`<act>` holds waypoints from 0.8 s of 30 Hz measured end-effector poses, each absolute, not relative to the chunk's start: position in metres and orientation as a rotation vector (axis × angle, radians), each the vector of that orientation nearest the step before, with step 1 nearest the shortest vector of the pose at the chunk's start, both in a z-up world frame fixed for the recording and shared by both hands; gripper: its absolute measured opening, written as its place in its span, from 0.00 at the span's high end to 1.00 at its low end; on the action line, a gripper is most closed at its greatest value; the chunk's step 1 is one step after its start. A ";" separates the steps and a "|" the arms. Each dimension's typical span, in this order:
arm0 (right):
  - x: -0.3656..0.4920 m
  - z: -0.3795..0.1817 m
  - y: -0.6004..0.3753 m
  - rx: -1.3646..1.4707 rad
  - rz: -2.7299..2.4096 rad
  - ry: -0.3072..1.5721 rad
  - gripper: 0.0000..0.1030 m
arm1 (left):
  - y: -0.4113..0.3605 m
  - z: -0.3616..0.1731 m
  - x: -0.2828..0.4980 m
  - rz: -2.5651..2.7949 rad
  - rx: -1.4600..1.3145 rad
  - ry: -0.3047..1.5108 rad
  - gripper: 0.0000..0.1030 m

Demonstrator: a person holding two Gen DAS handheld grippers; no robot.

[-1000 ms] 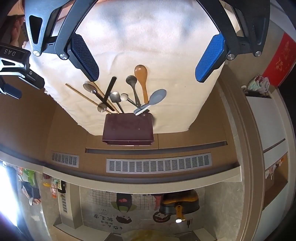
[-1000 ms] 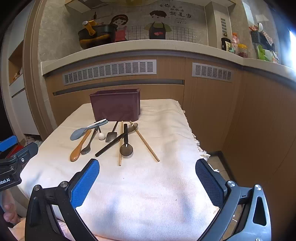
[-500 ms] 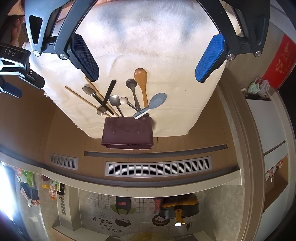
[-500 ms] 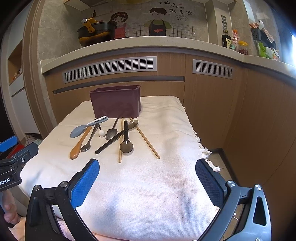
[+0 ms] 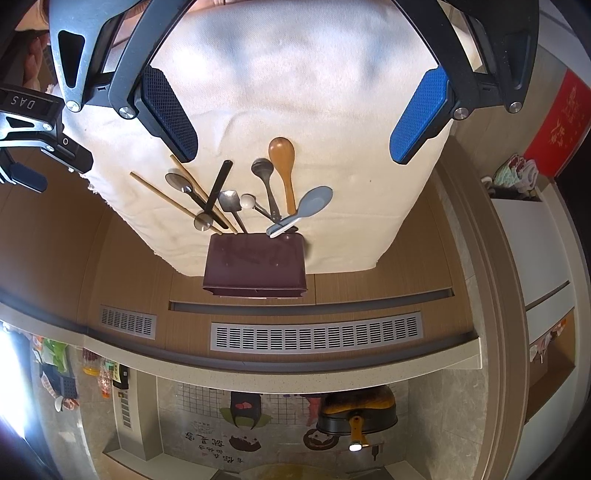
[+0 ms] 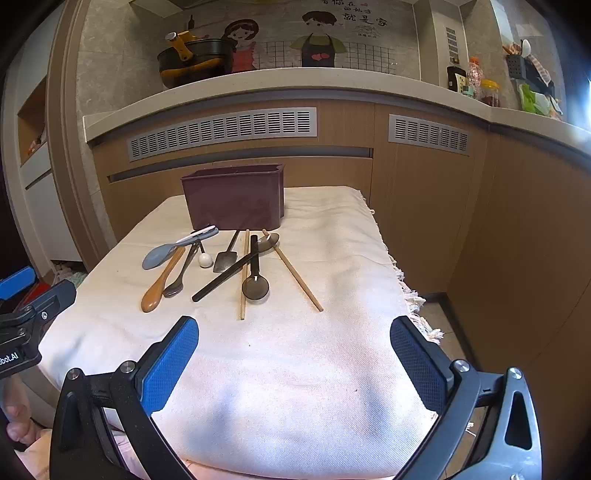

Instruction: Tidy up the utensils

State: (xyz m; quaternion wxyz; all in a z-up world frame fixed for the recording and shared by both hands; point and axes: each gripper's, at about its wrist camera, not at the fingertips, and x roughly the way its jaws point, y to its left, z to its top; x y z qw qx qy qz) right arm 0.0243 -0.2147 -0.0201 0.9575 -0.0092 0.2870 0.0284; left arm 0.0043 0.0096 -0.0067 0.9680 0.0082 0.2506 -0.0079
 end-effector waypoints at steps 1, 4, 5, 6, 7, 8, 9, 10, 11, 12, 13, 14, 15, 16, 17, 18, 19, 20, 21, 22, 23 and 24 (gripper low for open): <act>0.024 -0.020 -0.215 -0.020 0.057 0.581 0.00 | 0.010 -0.007 0.004 -0.016 0.017 0.507 0.00; 0.023 -0.019 -0.214 -0.027 0.050 0.578 0.00 | 0.009 -0.008 0.004 -0.015 0.017 0.508 0.00; 0.022 -0.019 -0.213 -0.033 0.043 0.577 0.00 | 0.009 -0.008 0.004 -0.015 0.017 0.508 0.00; 0.022 -0.018 -0.213 -0.039 0.038 0.575 0.00 | 0.009 -0.008 0.003 -0.015 0.017 0.508 0.00; 0.022 -0.018 -0.212 -0.042 0.035 0.574 0.00 | 0.009 -0.008 0.004 -0.015 0.017 0.508 0.00; 0.021 -0.017 -0.212 -0.045 0.034 0.572 0.00 | 0.009 -0.008 0.004 -0.015 0.017 0.508 0.00; 0.021 -0.017 -0.211 -0.047 0.033 0.570 0.00 | 0.010 -0.008 0.003 -0.015 0.017 0.508 0.00; 0.021 -0.017 -0.212 -0.047 0.033 0.569 0.00 | 0.009 -0.008 0.004 -0.014 0.017 0.508 0.00; 0.021 -0.017 -0.212 -0.046 0.033 0.569 0.00 | 0.009 -0.008 0.004 -0.014 0.017 0.509 0.00; 0.021 -0.017 -0.213 -0.043 0.032 0.571 0.00 | 0.010 -0.008 0.004 -0.014 0.016 0.509 0.00; 0.021 -0.017 -0.213 -0.041 0.033 0.573 0.00 | 0.010 -0.008 0.004 -0.015 0.017 0.509 0.00; 0.021 -0.017 -0.214 -0.039 0.033 0.575 0.00 | 0.010 -0.008 0.004 -0.015 0.017 0.509 0.00; 0.021 -0.017 -0.214 -0.037 0.033 0.576 0.00 | 0.010 -0.008 0.003 -0.014 0.016 0.509 0.00; 0.022 -0.017 -0.214 -0.036 0.035 0.577 0.00 | 0.010 -0.007 0.004 -0.014 0.017 0.509 0.00; 0.022 -0.017 -0.214 -0.036 0.037 0.578 0.00 | 0.010 -0.007 0.004 -0.015 0.017 0.509 0.00; 0.022 -0.017 -0.214 -0.036 0.040 0.578 0.00 | 0.010 -0.008 0.004 -0.015 0.017 0.510 0.00; 0.022 -0.016 -0.214 -0.037 0.042 0.578 0.00 | 0.010 -0.007 0.004 -0.015 0.017 0.509 0.00; 0.022 -0.016 -0.214 -0.038 0.043 0.577 0.00 | 0.010 -0.007 0.004 -0.015 0.017 0.509 0.00; 0.021 -0.016 -0.214 -0.039 0.042 0.575 0.00 | 0.010 -0.007 0.004 -0.015 0.017 0.509 0.00; 0.021 -0.016 -0.214 -0.040 0.042 0.574 0.00 | 0.010 -0.007 0.004 -0.015 0.017 0.509 0.00; 0.021 -0.016 -0.214 -0.040 0.043 0.573 0.00 | 0.010 -0.007 0.004 -0.015 0.017 0.510 0.00; 0.022 -0.016 -0.214 -0.040 0.045 0.574 0.00 | 0.010 -0.007 0.004 -0.014 0.017 0.509 0.00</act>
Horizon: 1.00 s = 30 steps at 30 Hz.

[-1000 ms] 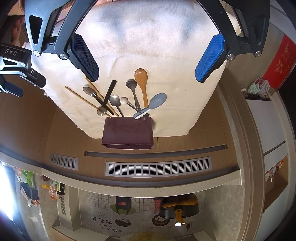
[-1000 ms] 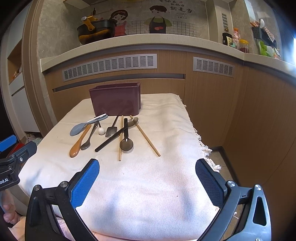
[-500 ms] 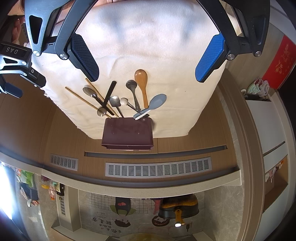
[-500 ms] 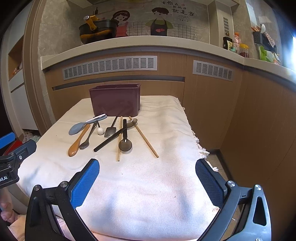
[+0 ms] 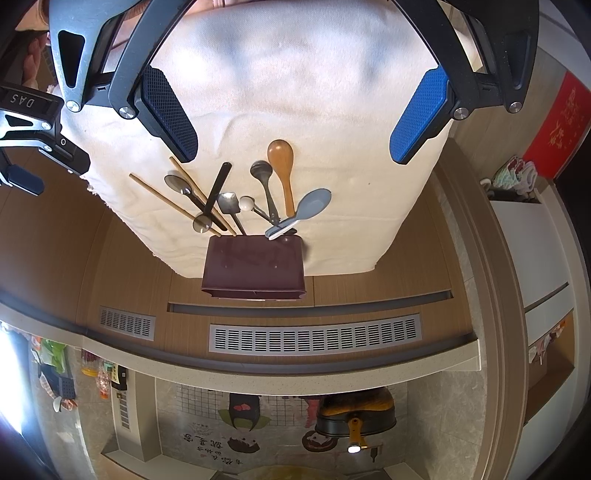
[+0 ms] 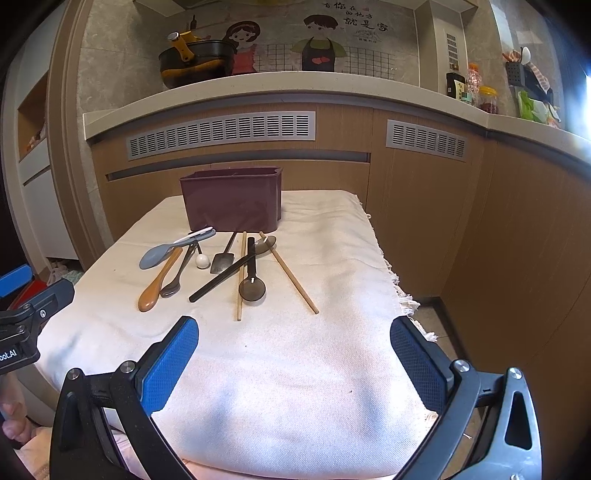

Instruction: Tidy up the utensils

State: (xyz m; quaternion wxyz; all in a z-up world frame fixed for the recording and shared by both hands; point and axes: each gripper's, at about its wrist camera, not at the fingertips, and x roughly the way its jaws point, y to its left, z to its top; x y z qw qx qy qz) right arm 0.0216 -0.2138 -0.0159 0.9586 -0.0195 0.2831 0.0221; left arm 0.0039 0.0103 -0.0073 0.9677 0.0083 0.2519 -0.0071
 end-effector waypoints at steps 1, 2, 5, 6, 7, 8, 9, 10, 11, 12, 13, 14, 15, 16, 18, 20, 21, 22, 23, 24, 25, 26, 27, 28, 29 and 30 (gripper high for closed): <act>0.022 -0.016 -0.214 -0.039 0.045 0.574 0.00 | 0.010 -0.007 0.004 -0.015 0.017 0.509 0.00; 0.022 -0.016 -0.214 -0.038 0.043 0.574 0.00 | 0.010 -0.007 0.004 -0.015 0.017 0.510 0.00; 0.023 -0.016 -0.214 -0.032 0.044 0.575 0.00 | 0.011 -0.007 0.004 -0.015 0.017 0.509 0.00; 0.023 -0.016 -0.214 -0.032 0.045 0.575 0.00 | 0.011 -0.007 0.004 -0.015 0.017 0.509 0.00; 0.023 -0.016 -0.214 -0.032 0.045 0.575 0.00 | 0.011 -0.007 0.004 -0.015 0.017 0.510 0.00; 0.023 -0.016 -0.214 -0.032 0.046 0.575 0.00 | 0.011 -0.007 0.004 -0.015 0.017 0.511 0.00; 0.023 -0.016 -0.213 -0.034 0.049 0.575 0.00 | 0.011 -0.007 0.004 -0.015 0.017 0.511 0.00; 0.023 -0.016 -0.213 -0.034 0.052 0.576 0.00 | 0.011 -0.007 0.004 -0.015 0.017 0.510 0.00; 0.023 -0.016 -0.214 -0.034 0.052 0.577 0.00 | 0.011 -0.007 0.004 -0.015 0.017 0.511 0.00; 0.024 -0.016 -0.214 -0.036 0.047 0.578 0.00 | 0.011 -0.007 0.004 -0.015 0.017 0.512 0.00; 0.025 -0.016 -0.214 -0.035 0.045 0.579 0.00 | 0.011 -0.007 0.004 -0.015 0.017 0.511 0.00; 0.026 -0.016 -0.215 -0.033 0.046 0.580 0.00 | 0.011 -0.007 0.004 -0.015 0.018 0.512 0.00; 0.027 -0.016 -0.215 -0.033 0.049 0.581 0.00 | 0.011 -0.008 0.004 -0.015 0.018 0.513 0.00; 0.028 -0.015 -0.215 -0.036 0.051 0.582 0.00 | 0.011 -0.009 0.005 -0.016 0.018 0.516 0.00; 0.033 -0.013 -0.216 -0.042 0.056 0.581 0.00 | 0.013 -0.009 0.007 -0.023 0.018 0.525 0.00; 0.042 -0.009 -0.219 -0.044 0.061 0.579 0.00 | 0.015 -0.008 0.014 -0.044 0.015 0.534 0.00; 0.048 -0.006 -0.220 -0.046 0.063 0.576 0.00 | 0.016 -0.007 0.018 -0.059 0.012 0.540 0.00; 0.056 -0.002 -0.221 -0.052 0.061 0.569 0.00 | 0.018 -0.006 0.025 -0.070 0.011 0.544 0.00; 0.063 0.002 -0.221 -0.064 0.058 0.559 0.00 | 0.018 -0.003 0.032 -0.082 0.010 0.545 0.00; 0.070 0.006 -0.222 -0.074 0.054 0.550 0.00 | 0.019 0.001 0.040 -0.092 0.010 0.544 0.00; 0.079 0.011 -0.222 -0.086 0.048 0.538 0.00 | 0.021 0.005 0.049 -0.099 0.009 0.536 0.00; 0.085 0.013 -0.223 -0.095 0.048 0.530 0.00 | 0.022 0.008 0.056 -0.101 0.010 0.528 0.00; 0.095 0.016 -0.222 -0.110 0.052 0.526 0.00 | 0.023 0.011 0.063 -0.098 0.013 0.518 0.00; 0.105 0.017 -0.221 -0.123 0.056 0.529 0.00 | 0.025 0.013 0.072 -0.089 0.016 0.511 0.00; 0.113 0.016 -0.220 -0.132 0.060 0.534 0.00 | 0.026 0.015 0.080 -0.085 0.019 0.508 0.00; 0.123 0.015 -0.219 -0.143 0.067 0.541 0.00 | 0.028 0.016 0.089 -0.084 0.020 0.505 0.00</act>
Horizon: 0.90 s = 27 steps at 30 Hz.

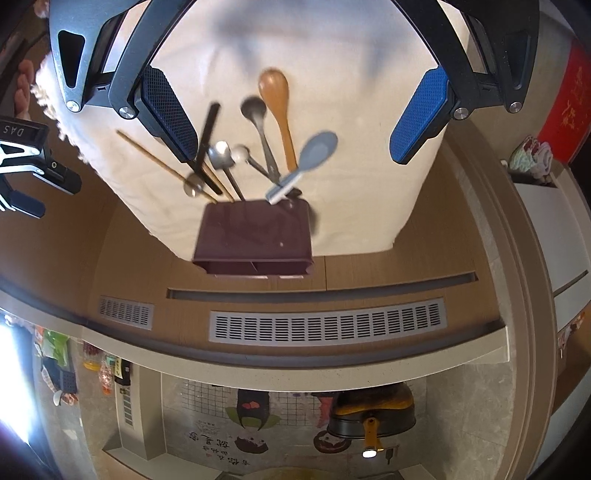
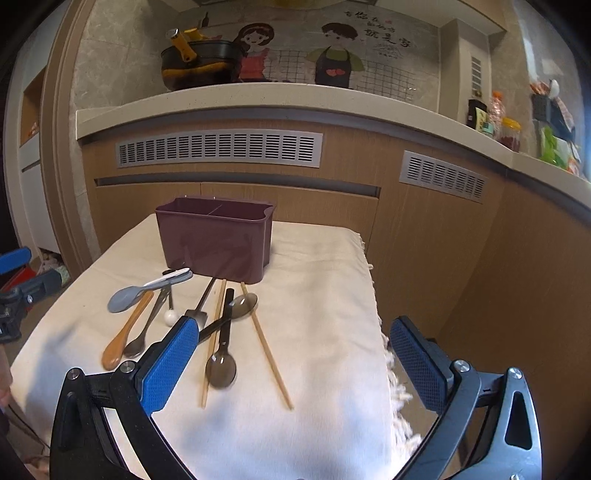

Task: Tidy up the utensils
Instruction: 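Lower the right tool and grasp the dark translucent spoon's handle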

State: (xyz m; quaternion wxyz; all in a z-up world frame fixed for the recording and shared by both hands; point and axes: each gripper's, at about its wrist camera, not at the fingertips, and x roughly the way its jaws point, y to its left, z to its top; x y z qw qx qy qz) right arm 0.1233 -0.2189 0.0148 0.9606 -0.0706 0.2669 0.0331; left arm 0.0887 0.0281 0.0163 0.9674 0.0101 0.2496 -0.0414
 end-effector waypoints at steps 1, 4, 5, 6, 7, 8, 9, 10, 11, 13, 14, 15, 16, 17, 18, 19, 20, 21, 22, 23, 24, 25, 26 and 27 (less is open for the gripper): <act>0.133 0.012 -0.218 -0.155 0.073 0.553 0.00 | 0.030 0.017 0.098 -0.082 0.020 0.505 0.00; 0.161 -0.001 -0.211 -0.195 0.099 0.607 0.00 | 0.039 0.015 0.123 -0.103 -0.002 0.524 0.00; 0.167 -0.006 -0.208 -0.202 0.108 0.622 0.00 | 0.043 0.013 0.132 -0.105 -0.012 0.531 0.00; 0.177 -0.012 -0.205 -0.214 0.118 0.643 0.00 | 0.047 0.010 0.139 -0.106 -0.020 0.537 0.00; 0.181 -0.018 -0.203 -0.218 0.125 0.657 0.00 | 0.051 0.008 0.146 -0.103 -0.026 0.544 0.01; 0.188 -0.023 -0.200 -0.221 0.132 0.676 0.00 | 0.056 0.004 0.152 -0.099 -0.034 0.551 0.01; 0.196 -0.029 -0.198 -0.218 0.140 0.699 0.00 | 0.060 0.001 0.158 -0.091 -0.041 0.556 0.01; 0.202 -0.033 -0.196 -0.211 0.146 0.717 0.00 | 0.065 -0.002 0.163 -0.077 -0.053 0.559 0.01; 0.208 -0.038 -0.193 -0.201 0.151 0.736 0.00 | 0.069 -0.005 0.165 -0.064 -0.065 0.560 0.01; 0.222 -0.049 -0.187 -0.170 0.149 0.789 0.00 | 0.078 -0.009 0.169 -0.024 -0.091 0.553 0.01; 0.228 -0.053 -0.185 -0.154 0.149 0.807 0.00 | 0.082 -0.011 0.171 0.000 -0.096 0.548 0.01; 0.235 -0.059 -0.180 -0.145 0.142 0.827 0.01 | 0.084 -0.013 0.172 0.033 -0.098 0.543 0.01; 0.239 -0.063 -0.175 -0.147 0.137 0.837 0.04 | 0.086 -0.015 0.173 0.063 -0.097 0.542 0.01; 0.245 -0.067 -0.168 -0.151 0.130 0.842 0.08 | 0.087 -0.018 0.175 0.091 -0.098 0.545 0.01; 0.249 -0.071 -0.162 -0.158 0.119 0.846 0.11 | 0.089 -0.021 0.177 0.108 -0.101 0.552 0.01; 0.254 -0.074 -0.158 -0.162 0.110 0.852 0.16 | 0.090 -0.024 0.179 0.111 -0.110 0.563 0.01; 0.257 -0.076 -0.154 -0.166 0.104 0.859 0.20 | 0.091 -0.028 0.181 0.099 -0.125 0.580 0.01; 0.261 -0.078 -0.150 -0.172 0.100 0.864 0.22 | 0.092 -0.031 0.183 0.088 -0.135 0.597 0.01; 0.265 -0.080 -0.147 -0.179 0.092 0.868 0.24 | 0.092 -0.034 0.186 0.077 -0.140 0.616 0.01; 0.267 -0.082 -0.145 -0.183 0.084 0.873 0.24 | 0.092 -0.036 0.188 0.071 -0.137 0.630 0.01; 0.269 -0.083 -0.144 -0.185 0.079 0.876 0.25 | 0.092 -0.037 0.188 0.072 -0.132 0.635 0.01; 0.271 -0.085 -0.143 -0.182 0.078 0.880 0.26 | 0.092 -0.038 0.188 0.073 -0.127 0.637 0.01; 0.272 -0.086 -0.143 -0.179 0.077 0.886 0.29 | 0.091 -0.039 0.188 0.072 -0.125 0.638 0.01; 0.273 -0.087 -0.143 -0.177 0.079 0.891 0.30 | 0.092 -0.039 0.188 0.069 -0.128 0.639 0.01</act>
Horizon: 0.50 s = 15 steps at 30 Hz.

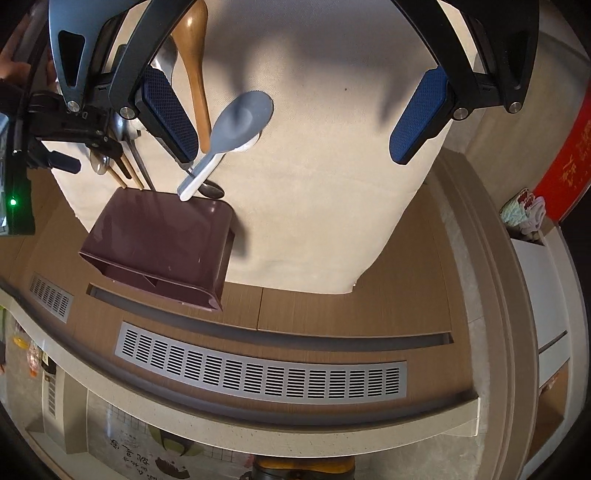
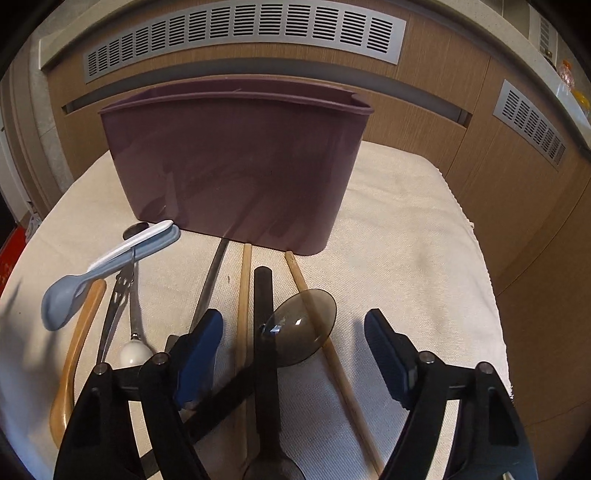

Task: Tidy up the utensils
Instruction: 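Lower the right tool and grasp the dark translucent spoon's handle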

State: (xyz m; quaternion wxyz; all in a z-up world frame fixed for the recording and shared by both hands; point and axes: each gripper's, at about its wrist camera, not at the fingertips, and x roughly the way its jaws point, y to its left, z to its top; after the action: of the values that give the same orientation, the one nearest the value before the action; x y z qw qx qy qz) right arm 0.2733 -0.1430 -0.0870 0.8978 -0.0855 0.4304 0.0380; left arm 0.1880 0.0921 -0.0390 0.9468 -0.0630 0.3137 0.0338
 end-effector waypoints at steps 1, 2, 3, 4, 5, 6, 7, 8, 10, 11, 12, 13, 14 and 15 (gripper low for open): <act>0.274 -0.088 -0.143 -0.175 0.081 0.897 0.33 | 0.092 -0.039 0.188 0.064 -0.134 0.642 0.01; 0.275 -0.089 -0.144 -0.172 0.084 0.905 0.36 | 0.092 -0.040 0.188 0.059 -0.140 0.646 0.01; 0.277 -0.091 -0.143 -0.170 0.088 0.911 0.38 | 0.091 -0.040 0.188 0.054 -0.144 0.649 0.01; 0.277 -0.092 -0.143 -0.165 0.100 0.918 0.44 | 0.091 -0.041 0.189 0.048 -0.147 0.655 0.01; 0.276 -0.092 -0.144 -0.156 0.118 0.920 0.50 | 0.090 -0.042 0.189 0.044 -0.146 0.660 0.01; 0.277 -0.091 -0.147 -0.150 0.131 0.923 0.54 | 0.088 -0.043 0.190 0.040 -0.143 0.665 0.01; 0.277 -0.090 -0.148 -0.153 0.138 0.923 0.63 | 0.086 -0.043 0.190 0.036 -0.140 0.670 0.01; 0.275 -0.089 -0.149 -0.159 0.143 0.920 0.65 | 0.083 -0.043 0.190 0.030 -0.136 0.675 0.01; 0.271 -0.087 -0.154 -0.170 0.135 0.913 0.65 | 0.076 -0.043 0.190 0.012 -0.129 0.688 0.01; 0.268 -0.087 -0.159 -0.170 0.135 0.910 0.65 | 0.072 -0.044 0.191 0.001 -0.124 0.698 0.01; 0.265 -0.086 -0.164 -0.163 0.138 0.910 0.65 | 0.068 -0.044 0.191 -0.012 -0.120 0.705 0.01; 0.263 -0.085 -0.169 -0.154 0.141 0.912 0.65 | 0.060 -0.045 0.192 -0.029 -0.111 0.719 0.01; 0.259 -0.084 -0.177 -0.139 0.144 0.915 0.65 | 0.054 -0.046 0.193 -0.044 -0.101 0.730 0.01; 0.256 -0.083 -0.184 -0.126 0.145 0.916 0.65 | 0.047 -0.047 0.193 -0.061 -0.089 0.744 0.01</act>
State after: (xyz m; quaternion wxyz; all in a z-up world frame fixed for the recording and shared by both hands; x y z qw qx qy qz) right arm 0.2564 -0.1837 -0.0827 0.8924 -0.0607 0.4416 0.0699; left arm 0.1935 0.0474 -0.0472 0.9303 -0.0432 0.3631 -0.0297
